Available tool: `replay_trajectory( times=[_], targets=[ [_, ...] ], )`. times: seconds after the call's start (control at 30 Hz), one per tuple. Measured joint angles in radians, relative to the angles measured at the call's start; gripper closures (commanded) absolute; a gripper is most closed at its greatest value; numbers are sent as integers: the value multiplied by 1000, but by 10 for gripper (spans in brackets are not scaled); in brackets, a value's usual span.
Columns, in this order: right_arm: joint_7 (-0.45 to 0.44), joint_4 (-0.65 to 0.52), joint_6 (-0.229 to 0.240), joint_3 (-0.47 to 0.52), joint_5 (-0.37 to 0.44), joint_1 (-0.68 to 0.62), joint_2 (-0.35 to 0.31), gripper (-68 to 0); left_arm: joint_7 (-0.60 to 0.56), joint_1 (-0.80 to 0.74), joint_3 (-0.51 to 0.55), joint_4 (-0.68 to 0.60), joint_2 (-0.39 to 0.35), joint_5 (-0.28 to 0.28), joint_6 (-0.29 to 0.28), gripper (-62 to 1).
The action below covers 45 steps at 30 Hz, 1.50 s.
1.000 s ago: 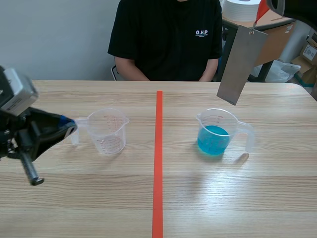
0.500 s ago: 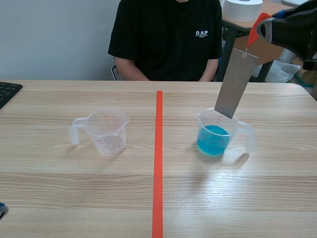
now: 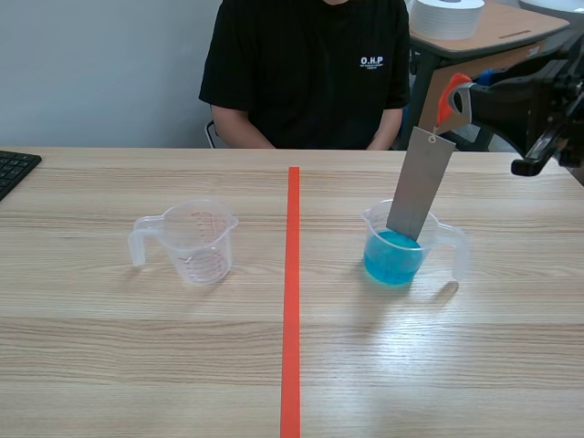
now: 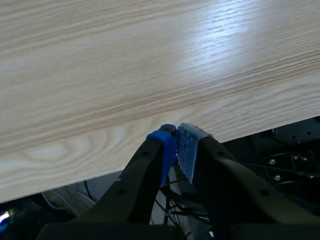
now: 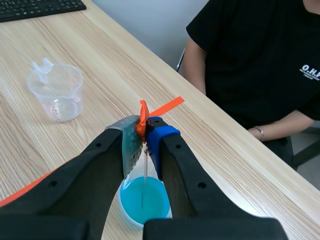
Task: Do the redox reaction experiment.
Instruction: 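Lower the plate into the blue solution, then hold the plate still in the solution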
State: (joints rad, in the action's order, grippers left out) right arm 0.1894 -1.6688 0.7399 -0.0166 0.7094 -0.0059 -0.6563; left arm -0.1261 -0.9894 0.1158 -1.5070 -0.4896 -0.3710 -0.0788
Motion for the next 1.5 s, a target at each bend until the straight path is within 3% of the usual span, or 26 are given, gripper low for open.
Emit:
replay_trajectory(
  times=[0.2, 0.53, 0.87, 1.5],
  targets=[
    [-58, 35, 0, -26, -52, 3, 3, -17, 2, 0, 0, 0, 75, 0, 8, -47],
    [-82, 137, 0, -92, -160, 47, 99, -17, 3, 0, 0, 0, 71, 0, 8, -47],
    [-148, 228, -1, -130, -263, 72, 135, -17, 3, 1, 0, 0, 71, 0, 8, -47],
    [-152, 228, -2, -130, -269, 72, 133, -17, 3, 0, 0, 0, 71, 0, 8, -47]
  ],
)
